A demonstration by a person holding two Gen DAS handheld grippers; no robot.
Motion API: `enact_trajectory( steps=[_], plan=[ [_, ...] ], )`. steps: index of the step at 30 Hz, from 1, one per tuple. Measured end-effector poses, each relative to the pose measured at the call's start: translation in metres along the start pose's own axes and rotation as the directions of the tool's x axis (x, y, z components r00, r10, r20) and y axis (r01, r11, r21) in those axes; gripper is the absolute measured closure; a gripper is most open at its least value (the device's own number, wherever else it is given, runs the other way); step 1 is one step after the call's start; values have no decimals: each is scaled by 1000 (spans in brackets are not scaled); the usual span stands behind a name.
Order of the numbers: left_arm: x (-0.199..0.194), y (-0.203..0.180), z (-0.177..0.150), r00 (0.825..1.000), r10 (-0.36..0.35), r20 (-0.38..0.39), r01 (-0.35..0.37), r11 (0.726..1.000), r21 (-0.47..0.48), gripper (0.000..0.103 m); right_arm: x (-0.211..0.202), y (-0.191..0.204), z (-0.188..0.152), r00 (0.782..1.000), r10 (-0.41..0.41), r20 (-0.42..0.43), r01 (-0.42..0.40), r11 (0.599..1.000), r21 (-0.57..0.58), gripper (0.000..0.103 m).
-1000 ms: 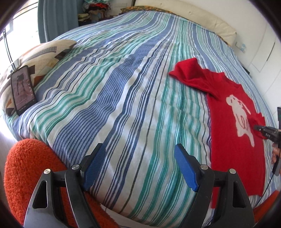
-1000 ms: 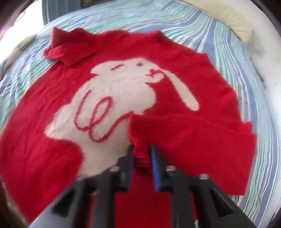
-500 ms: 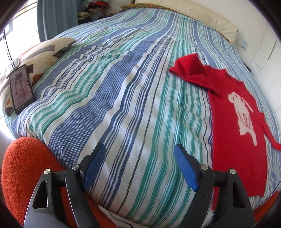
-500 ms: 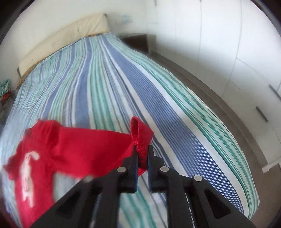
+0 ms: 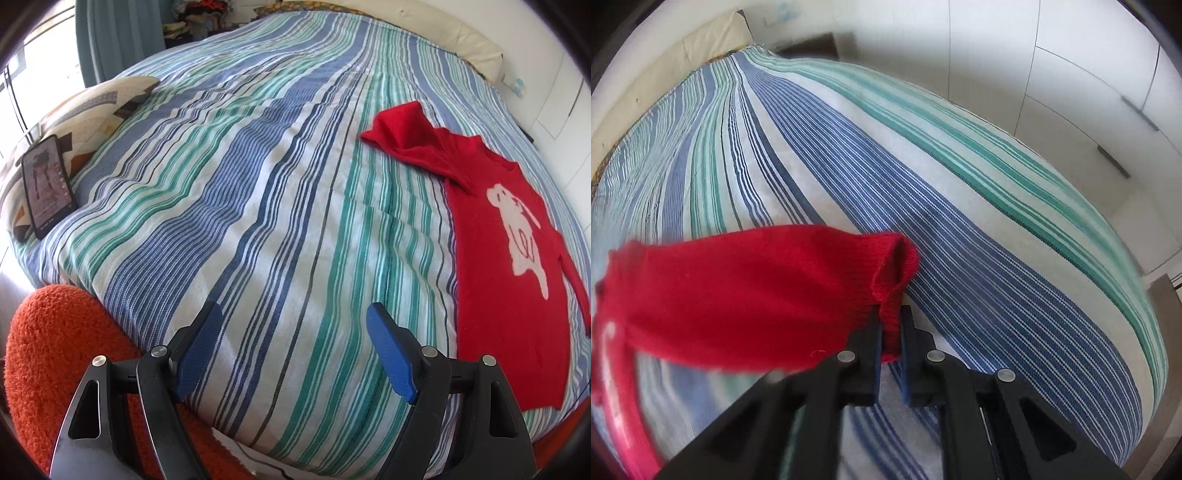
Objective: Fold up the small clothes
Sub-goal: 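Pull the sleeve outward from the body, lay it flat, open right tool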
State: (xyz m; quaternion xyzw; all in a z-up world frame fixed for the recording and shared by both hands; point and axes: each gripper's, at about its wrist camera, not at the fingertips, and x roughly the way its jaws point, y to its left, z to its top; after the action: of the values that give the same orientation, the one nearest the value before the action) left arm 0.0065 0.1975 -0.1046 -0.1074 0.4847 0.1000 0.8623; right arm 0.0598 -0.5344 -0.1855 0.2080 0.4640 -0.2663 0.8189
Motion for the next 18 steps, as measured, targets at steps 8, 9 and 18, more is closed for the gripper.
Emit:
enact_trajectory(
  steps=[8, 9, 18],
  plan=[
    [0, 3, 1, 1000, -5, -6, 5, 1000, -10, 21, 3, -19, -3, 994, 109, 1, -109, 990, 84, 97],
    [1, 3, 1, 1000, -3, -10, 3, 1000, -11, 21, 2, -21, -4, 993, 120, 8, -120, 989, 85, 97],
    [0, -4, -1, 1000, 14, -14, -14, 1000, 28, 21, -17, -31, -8, 985, 141, 101, -153, 981, 121, 73]
  ],
)
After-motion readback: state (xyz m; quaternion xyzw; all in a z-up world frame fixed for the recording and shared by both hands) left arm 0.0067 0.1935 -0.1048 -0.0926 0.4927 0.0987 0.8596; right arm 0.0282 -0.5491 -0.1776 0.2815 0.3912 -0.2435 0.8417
